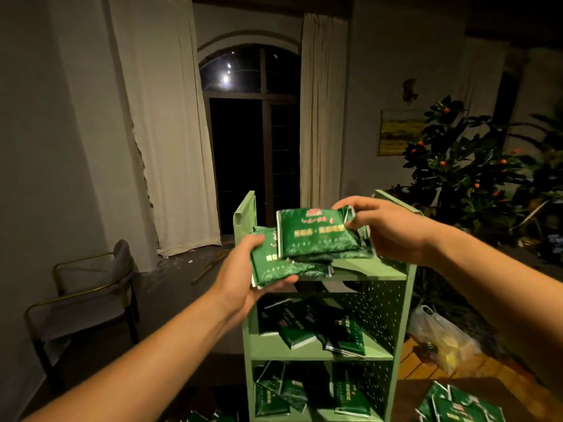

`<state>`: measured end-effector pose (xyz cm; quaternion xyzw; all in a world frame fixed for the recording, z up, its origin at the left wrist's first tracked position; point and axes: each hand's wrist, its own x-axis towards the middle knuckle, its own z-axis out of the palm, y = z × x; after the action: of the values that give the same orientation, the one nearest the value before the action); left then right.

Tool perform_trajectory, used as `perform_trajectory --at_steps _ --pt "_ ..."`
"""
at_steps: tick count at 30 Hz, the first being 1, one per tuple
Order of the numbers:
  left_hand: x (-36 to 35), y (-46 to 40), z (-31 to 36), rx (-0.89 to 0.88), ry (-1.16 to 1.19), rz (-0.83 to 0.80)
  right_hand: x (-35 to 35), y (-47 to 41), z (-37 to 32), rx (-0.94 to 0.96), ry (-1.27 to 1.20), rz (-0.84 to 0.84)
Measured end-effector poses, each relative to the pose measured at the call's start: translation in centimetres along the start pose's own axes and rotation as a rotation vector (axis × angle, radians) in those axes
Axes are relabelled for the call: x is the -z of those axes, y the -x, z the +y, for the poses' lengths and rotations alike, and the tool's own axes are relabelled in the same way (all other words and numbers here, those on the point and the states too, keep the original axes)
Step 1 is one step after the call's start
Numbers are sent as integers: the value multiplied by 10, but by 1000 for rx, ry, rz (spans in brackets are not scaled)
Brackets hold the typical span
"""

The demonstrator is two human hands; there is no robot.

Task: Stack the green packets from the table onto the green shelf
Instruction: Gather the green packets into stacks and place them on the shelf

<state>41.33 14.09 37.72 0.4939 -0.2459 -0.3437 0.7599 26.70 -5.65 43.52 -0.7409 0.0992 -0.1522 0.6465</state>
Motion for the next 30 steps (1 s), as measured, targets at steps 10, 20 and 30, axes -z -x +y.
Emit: perform_trajectory --at_steps 10,20,30 --pt "-30 -34 -8 -137 -242 48 -17 -13 33 84 148 230" --pt "-22 -71 -21 -167 -724 151 -11 -32 62 -19 390 286" --pt "-26 -65 -21 -180 -743 158 -11 -47 62 42 227 407"
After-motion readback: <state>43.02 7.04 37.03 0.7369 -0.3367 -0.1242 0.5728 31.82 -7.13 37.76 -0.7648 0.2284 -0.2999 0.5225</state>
